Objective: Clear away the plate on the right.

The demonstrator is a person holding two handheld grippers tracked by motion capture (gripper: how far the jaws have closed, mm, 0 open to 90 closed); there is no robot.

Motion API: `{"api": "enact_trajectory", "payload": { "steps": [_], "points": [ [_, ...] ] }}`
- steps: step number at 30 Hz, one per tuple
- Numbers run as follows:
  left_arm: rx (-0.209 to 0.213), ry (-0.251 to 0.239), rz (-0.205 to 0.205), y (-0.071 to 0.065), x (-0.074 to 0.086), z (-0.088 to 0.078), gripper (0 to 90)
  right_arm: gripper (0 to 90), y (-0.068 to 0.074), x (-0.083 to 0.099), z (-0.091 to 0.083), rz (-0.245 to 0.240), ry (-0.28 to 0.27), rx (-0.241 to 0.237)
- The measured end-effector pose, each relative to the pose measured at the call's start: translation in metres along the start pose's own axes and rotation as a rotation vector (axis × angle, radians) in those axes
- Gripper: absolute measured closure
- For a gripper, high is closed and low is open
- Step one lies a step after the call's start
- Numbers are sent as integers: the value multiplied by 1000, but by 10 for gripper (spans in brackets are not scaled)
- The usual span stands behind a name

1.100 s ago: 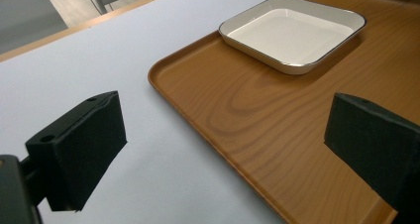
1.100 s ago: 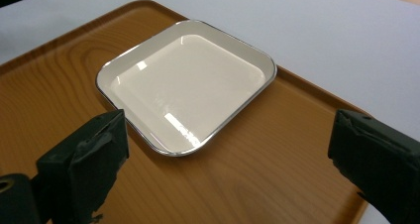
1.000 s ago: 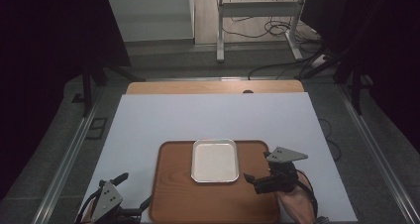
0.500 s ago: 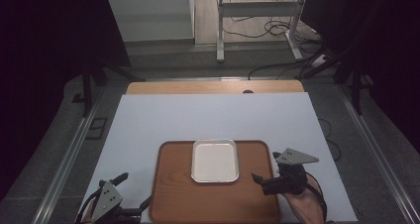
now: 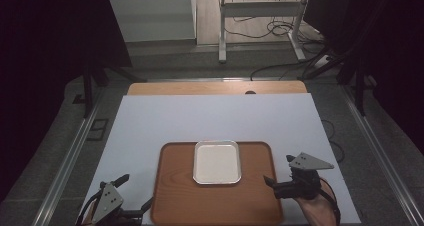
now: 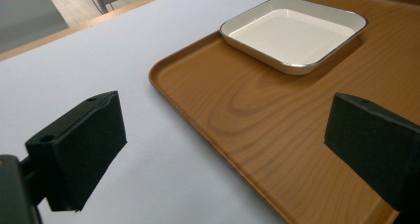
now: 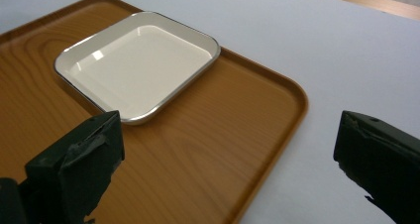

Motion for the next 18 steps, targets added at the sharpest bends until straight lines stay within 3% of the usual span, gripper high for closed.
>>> {"api": "enact_trajectory", "payload": {
  "steps": [13, 18],
  "points": [
    [-2, 0, -2, 0, 0, 0, 22, 0, -21, 20, -19, 38, -2, 82],
    [-6, 0, -6, 1, 0, 0, 21, 0, -27, 27, -26, 62, -8, 91]
  ]
}}
Point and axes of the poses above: each handheld gripper's, and its own axes: z roughly forward along the jaws, x roughly out of its underside, y roughly to its left, the point moved 10 cm from there along z, roughly forward along the jaws, and after that the axes turned 7 degrees about y, right-handed, at the moved point
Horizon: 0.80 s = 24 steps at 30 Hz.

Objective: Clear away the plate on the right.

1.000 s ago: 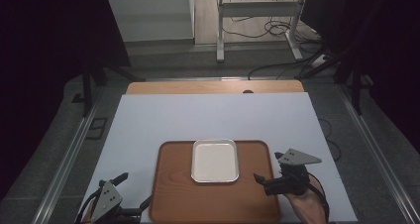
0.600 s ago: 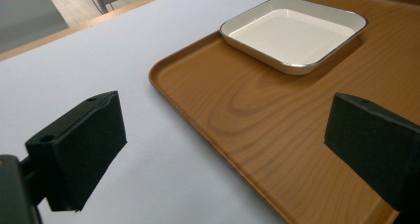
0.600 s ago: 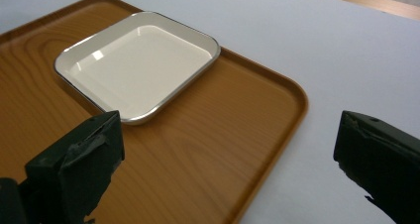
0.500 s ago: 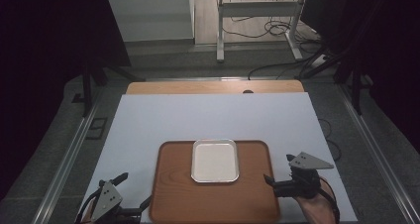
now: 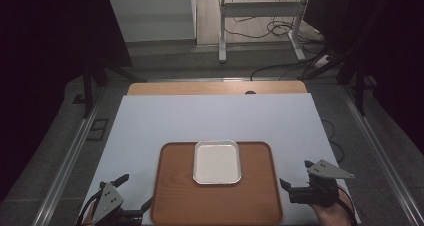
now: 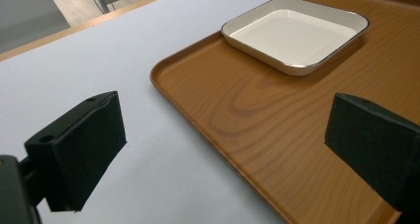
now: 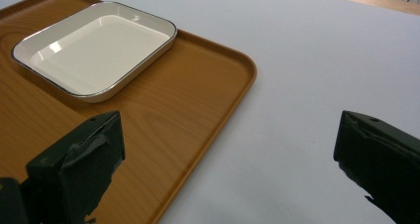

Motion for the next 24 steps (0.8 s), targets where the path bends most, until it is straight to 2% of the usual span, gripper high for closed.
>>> {"api": "enact_trajectory", "payload": {
  "steps": [15, 24],
  "points": [
    [-10, -8, -23, 2, 0, 0, 8, 0, -4, 16, -12, 36, -30, -13],
    [-15, -8, -29, 3, 0, -1, 1, 0, -5, 24, -10, 45, -6, -20]
  ]
}}
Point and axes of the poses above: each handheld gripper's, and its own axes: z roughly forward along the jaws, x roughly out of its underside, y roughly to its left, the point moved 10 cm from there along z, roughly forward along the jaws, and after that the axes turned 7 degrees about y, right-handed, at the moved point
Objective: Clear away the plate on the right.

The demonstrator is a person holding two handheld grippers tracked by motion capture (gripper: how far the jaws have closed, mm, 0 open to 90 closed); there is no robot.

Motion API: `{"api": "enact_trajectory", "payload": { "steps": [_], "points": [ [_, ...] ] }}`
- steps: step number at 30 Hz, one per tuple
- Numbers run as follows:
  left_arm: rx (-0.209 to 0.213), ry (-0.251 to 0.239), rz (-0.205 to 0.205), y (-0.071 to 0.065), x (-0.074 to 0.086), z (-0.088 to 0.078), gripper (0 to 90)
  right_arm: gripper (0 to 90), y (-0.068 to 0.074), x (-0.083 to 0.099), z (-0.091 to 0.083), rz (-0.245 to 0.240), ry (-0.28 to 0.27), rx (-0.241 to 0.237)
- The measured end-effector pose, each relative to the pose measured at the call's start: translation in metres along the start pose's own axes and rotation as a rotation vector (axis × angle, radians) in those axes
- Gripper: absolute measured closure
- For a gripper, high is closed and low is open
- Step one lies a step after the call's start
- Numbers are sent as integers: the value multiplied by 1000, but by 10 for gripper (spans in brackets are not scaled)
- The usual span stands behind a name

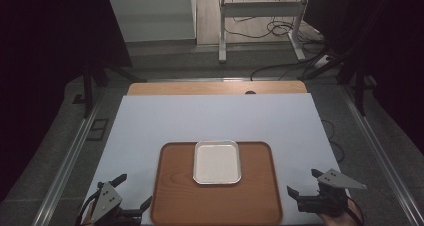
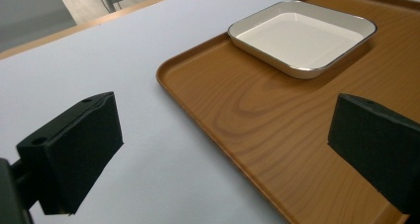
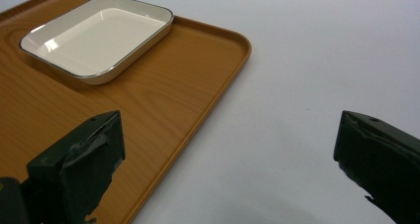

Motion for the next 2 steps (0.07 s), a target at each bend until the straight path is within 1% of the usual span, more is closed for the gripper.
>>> {"api": "enact_trajectory", "payload": {
  "steps": [2],
  "points": [
    [-2, 3, -1, 0, 0, 1, 1, 0, 0, 0, 1, -5, 5, 0]
  ]
}}
Point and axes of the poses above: each handheld gripper's, and its own axes: z roughly forward along the jaws, x roughly out of its underside, y roughly to its left, the point moved 10 cm from there along z, roughly forward along the jaws, and after that the axes turned 7 degrees about y, right-handed, at the moved point
